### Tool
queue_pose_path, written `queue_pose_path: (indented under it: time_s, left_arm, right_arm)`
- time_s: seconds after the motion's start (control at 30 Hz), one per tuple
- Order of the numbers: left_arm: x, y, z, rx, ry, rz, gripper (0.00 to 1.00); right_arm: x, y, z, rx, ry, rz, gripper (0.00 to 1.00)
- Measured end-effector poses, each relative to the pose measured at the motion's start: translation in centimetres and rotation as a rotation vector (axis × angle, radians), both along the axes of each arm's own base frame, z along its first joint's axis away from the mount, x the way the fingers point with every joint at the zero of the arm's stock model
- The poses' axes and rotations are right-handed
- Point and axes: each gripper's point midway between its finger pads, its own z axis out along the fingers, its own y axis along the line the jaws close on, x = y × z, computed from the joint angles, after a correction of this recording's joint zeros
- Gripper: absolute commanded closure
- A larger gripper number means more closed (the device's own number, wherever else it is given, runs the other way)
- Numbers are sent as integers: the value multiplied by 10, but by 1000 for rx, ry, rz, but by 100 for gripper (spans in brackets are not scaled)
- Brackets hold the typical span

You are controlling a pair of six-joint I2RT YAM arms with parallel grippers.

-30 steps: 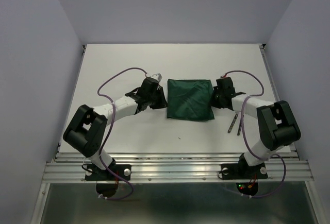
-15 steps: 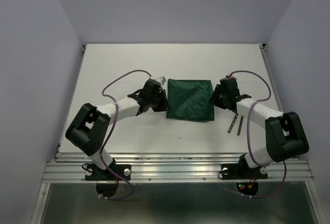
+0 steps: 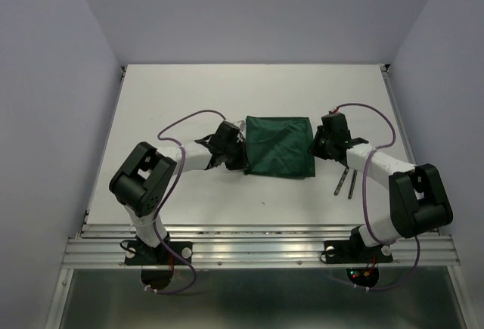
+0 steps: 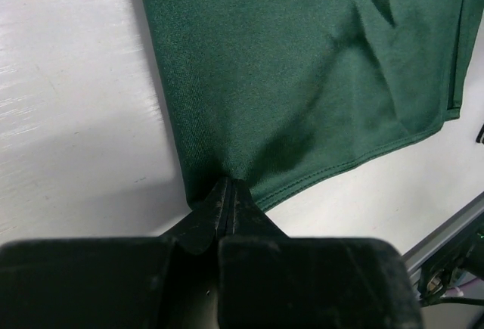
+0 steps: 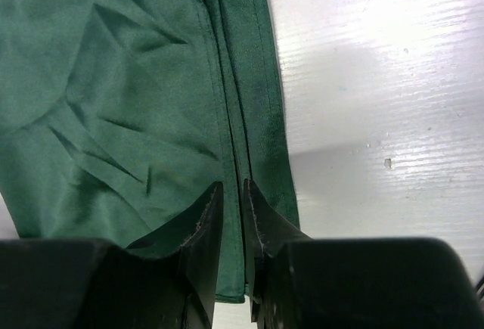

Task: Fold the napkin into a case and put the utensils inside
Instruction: Smooth out the lower triangle-folded napkin at the center of the board.

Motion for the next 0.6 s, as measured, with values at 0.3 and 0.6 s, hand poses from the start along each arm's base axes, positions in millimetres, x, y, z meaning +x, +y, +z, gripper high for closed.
queue_pose_path:
  time_s: [0.3,0.6]
  left_arm:
    - [0,-4,2,-15,-5,-7,100]
    - [3,0,34,-36,-73,8,100]
  right_arm:
    - [-1,6,-9,4,31,21,78]
    - [37,9,17,-29,-50,13,86]
